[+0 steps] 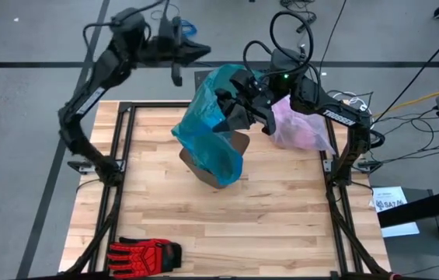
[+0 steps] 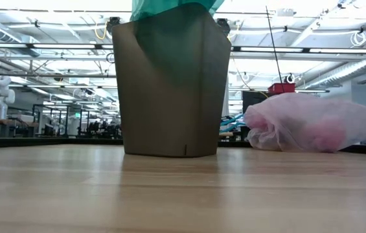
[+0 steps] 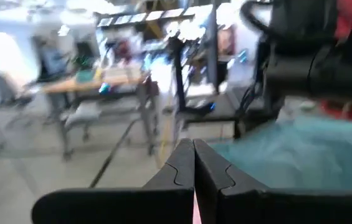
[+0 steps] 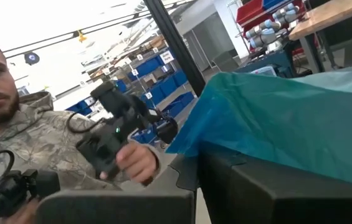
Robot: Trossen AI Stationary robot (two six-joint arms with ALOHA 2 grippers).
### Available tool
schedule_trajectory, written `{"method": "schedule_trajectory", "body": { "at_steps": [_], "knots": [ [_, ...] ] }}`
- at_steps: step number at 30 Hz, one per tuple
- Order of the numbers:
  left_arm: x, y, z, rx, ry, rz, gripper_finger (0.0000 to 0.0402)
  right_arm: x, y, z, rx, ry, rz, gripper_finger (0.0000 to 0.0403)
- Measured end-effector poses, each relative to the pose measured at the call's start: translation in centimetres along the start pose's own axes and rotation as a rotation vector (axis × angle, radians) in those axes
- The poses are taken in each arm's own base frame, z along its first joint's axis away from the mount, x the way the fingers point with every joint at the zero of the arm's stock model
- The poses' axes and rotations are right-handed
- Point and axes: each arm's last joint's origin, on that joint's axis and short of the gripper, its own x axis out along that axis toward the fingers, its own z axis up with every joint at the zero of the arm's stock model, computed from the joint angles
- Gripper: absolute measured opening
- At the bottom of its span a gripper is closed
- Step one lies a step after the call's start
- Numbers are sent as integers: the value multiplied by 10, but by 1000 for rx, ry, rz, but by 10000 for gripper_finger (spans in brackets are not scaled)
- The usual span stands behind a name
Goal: Place trash/remove bag and relplace
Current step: Insert the blue trash bag into the black trash bin
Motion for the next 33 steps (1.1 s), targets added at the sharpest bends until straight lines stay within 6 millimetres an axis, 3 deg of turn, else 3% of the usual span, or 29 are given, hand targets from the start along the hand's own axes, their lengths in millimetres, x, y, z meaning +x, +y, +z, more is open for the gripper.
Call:
{"method": "schedule_trajectory", "body": {
  "at_steps": [6,13,18,28,33],
  "knots": [
    [33,21,-23,-49,-18,-172,0,0,0,0,29,1,1,0],
    [65,23,-62,-167,66,-401,0,0,0,0,34,0,2,0],
    [80,5,-83,-216,160,-526,0,-1,-1,1,33,-3,-1,0],
    [86,-42,-140,-335,471,-659,0,-7,-3,4,22,-2,6,0],
    [91,-58,-157,-390,537,-705,0,-13,1,7,7,-10,1,0]
  ]
}}
